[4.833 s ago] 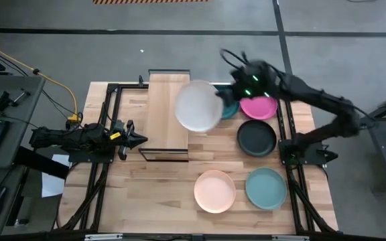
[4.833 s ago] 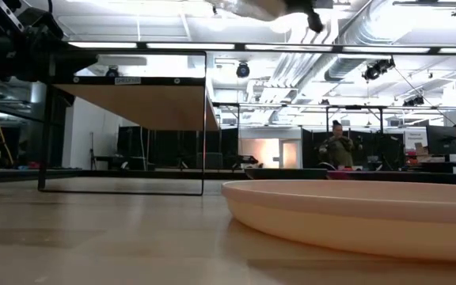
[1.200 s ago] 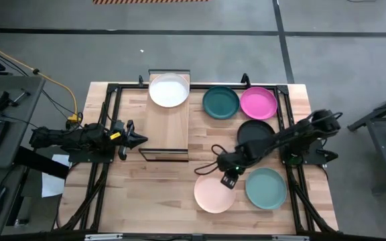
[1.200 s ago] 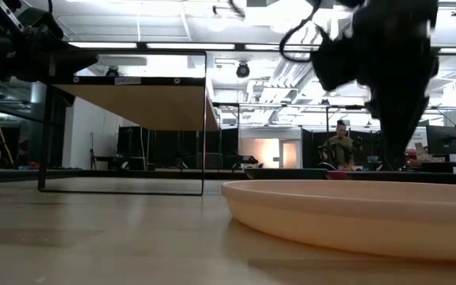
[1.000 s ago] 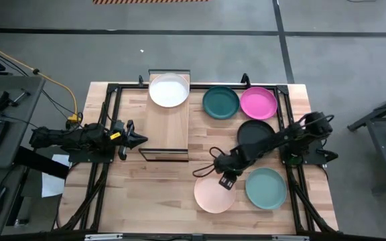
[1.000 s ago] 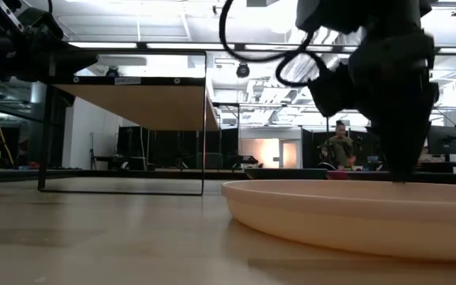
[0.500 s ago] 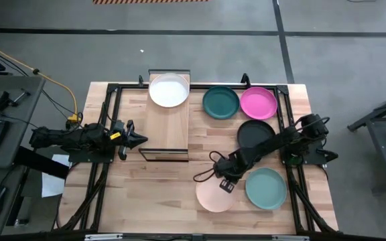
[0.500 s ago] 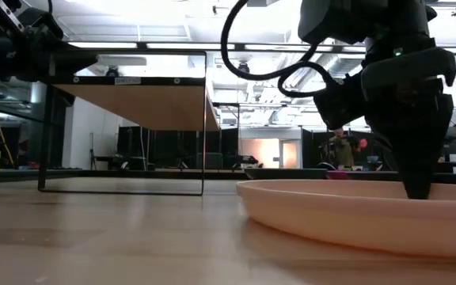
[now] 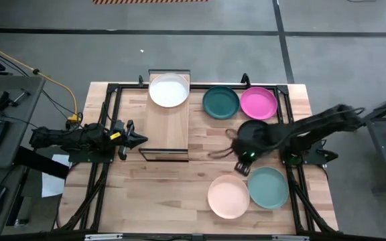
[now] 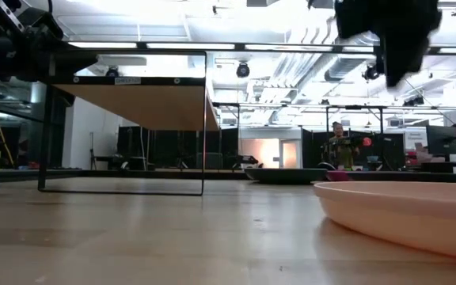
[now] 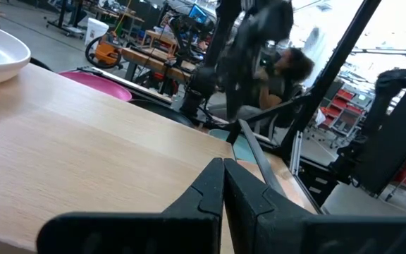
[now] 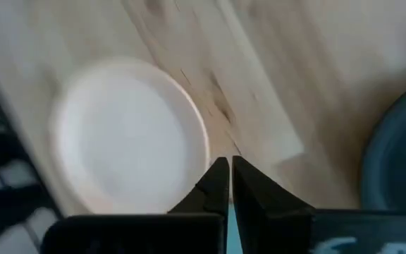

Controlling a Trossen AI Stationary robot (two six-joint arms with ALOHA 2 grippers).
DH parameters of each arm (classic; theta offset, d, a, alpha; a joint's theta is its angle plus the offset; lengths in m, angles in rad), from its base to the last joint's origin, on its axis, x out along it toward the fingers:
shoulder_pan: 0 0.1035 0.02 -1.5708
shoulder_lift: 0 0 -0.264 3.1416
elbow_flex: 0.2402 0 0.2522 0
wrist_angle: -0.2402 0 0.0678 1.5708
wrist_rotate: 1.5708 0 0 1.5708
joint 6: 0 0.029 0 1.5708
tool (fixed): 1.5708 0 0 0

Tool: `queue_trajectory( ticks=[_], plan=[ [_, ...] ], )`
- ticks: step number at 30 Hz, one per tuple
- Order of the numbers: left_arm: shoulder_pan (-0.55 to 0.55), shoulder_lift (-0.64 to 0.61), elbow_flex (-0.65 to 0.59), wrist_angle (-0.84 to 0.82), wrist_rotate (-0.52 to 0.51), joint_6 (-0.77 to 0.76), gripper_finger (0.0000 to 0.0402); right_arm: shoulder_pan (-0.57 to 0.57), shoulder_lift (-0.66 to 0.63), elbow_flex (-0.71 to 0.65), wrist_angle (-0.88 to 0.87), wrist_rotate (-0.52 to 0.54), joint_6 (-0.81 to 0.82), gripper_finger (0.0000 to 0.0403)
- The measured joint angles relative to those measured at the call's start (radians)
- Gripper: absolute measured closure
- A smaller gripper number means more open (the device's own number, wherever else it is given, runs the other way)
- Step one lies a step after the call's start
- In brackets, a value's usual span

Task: Place and stack plates onto a shelf
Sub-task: Stack the light orange plate on top of the white plate on the shelf

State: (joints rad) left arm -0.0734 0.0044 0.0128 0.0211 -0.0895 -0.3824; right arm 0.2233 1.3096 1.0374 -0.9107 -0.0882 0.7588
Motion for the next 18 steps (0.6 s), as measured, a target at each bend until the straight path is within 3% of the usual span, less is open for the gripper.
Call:
queue_trajectory(
  ticks=[4, 8, 13, 18],
  plan=[
    [0.000, 0.000, 0.000, 0.000, 0.000, 0.000, 0.0401, -0.047, -0.159, 0.000, 0.003, 0.110, 0.048, 0.0402],
    [0.000, 0.000, 0.000, 0.000, 0.000, 0.000, 0.0401, -0.060, -0.220, -0.014, 0.005, 0.192, 0.102, 0.0403],
    [0.000, 0.000, 0.000, 0.000, 0.000, 0.000, 0.0401, -0.026, -0.192, -0.093, 0.085, 0.130, 0.165, 0.0402],
    [0.000, 0.000, 0.000, 0.000, 0.000, 0.000, 0.0401, 0.054, -0.118, -0.224, 0.290, 0.008, 0.245, 0.0377]
  ],
)
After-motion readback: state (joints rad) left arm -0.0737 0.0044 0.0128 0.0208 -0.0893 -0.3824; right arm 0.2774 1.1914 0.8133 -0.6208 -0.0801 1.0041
